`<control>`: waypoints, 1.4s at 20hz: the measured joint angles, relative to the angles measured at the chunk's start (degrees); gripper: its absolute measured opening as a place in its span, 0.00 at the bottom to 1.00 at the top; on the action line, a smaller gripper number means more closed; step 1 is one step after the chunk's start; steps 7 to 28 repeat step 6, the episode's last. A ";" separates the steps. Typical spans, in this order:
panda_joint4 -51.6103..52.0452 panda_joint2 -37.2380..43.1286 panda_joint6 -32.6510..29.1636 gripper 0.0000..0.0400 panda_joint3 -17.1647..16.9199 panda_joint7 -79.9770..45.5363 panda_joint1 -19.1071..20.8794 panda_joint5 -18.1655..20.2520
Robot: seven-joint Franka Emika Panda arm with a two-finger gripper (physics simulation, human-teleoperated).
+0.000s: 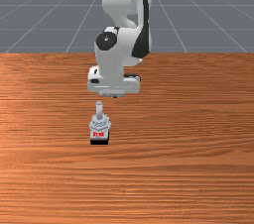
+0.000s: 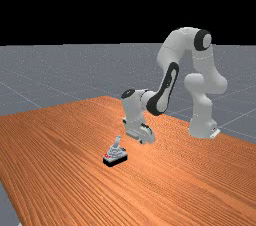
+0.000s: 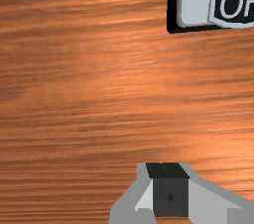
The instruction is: Turn on the trigger
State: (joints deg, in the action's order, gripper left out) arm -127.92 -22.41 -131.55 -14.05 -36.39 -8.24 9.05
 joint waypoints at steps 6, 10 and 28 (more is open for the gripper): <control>24.63 -12.05 7.09 0.00 0.43 -0.90 1.85 1.03; 24.63 -12.05 7.09 0.00 0.43 -0.90 1.85 1.03; 24.63 -12.05 7.09 0.00 0.43 -0.90 1.85 1.03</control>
